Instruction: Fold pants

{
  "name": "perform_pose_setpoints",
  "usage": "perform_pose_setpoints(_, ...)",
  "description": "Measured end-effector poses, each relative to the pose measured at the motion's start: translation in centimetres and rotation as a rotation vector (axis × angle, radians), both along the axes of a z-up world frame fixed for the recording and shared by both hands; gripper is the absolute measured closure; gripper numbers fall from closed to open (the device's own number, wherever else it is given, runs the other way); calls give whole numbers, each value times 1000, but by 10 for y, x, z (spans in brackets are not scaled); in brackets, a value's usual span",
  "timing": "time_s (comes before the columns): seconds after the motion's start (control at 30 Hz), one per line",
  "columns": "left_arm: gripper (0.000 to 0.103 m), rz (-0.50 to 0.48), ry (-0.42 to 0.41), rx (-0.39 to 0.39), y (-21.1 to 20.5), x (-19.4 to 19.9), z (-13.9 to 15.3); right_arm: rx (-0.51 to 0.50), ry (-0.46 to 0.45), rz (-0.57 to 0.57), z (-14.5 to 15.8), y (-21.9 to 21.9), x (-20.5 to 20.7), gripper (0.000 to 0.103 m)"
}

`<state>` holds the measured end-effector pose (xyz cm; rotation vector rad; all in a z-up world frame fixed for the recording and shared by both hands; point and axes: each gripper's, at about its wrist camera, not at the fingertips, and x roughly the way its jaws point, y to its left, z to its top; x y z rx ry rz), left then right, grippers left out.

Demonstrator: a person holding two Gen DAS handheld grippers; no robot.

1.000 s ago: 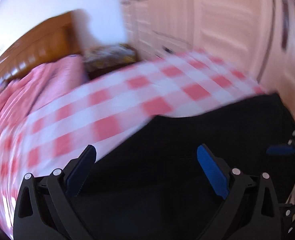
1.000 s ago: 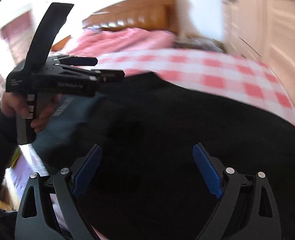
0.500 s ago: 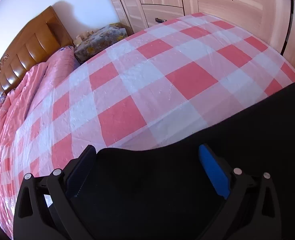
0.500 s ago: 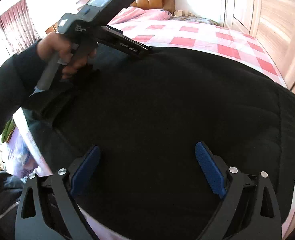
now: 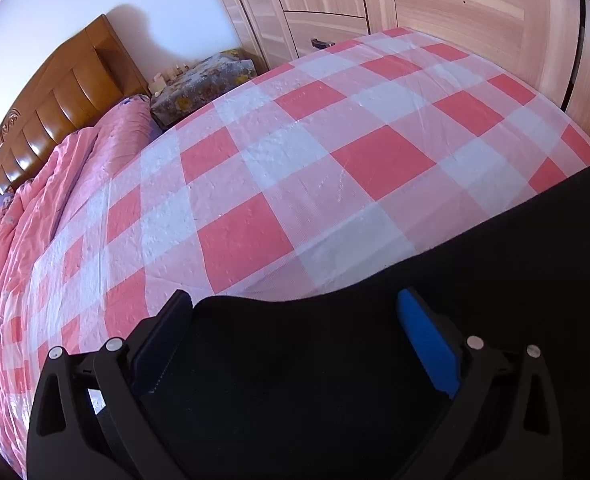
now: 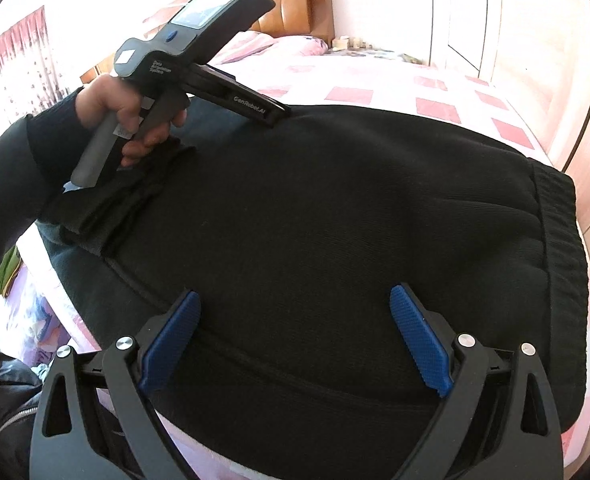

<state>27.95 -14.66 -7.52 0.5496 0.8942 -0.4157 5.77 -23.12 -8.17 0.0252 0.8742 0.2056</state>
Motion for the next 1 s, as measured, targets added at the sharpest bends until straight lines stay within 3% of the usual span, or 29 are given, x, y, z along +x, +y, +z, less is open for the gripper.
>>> perform_pose_setpoints(0.1, 1, -2, -50, -5, 2, -7, 9, -3, 0, 0, -1, -1, 1, 11)
perform_pose_setpoints(0.2, 2, -13, -106, -92, 19, -27, 42, -1, 1, 0, -1, 0, 5, 11)
perform_pose_setpoints(0.3, 2, 36, -212, -205, 75, -67, 81, -11, -3, -94, 12, 7, 11, 11)
perform_pose_setpoints(0.37, 2, 93, -234, -230, 116, -83, 86, 58, -53, -33, 24, 28, 11, 11)
perform_pose_setpoints(0.5, 2, 281, -188, -265, 218, -110, 71, 37, -81, 151, 30, 98, 21, 11)
perform_pose_setpoints(0.6, 2, 331, -143, -276, 263, -127, 53, 31, -100, 280, 30, 151, 28, 11)
perform_pose_setpoints(0.7, 2, 319, -129, -251, 278, -140, 37, -38, -108, 320, 26, 191, 35, 11)
perform_pose_setpoints(0.83, 1, 341, -118, -148, 283, -141, 5, -90, -70, 291, 6, 197, 45, 6)
perform_pose_setpoints(0.9, 1, 347, -117, -220, 294, -143, 0, -58, -54, 281, 1, 189, 46, 4)
perform_pose_setpoints(1.0, 1, 350, -103, -244, 299, -144, -3, -21, -43, 282, 4, 185, 46, 5)
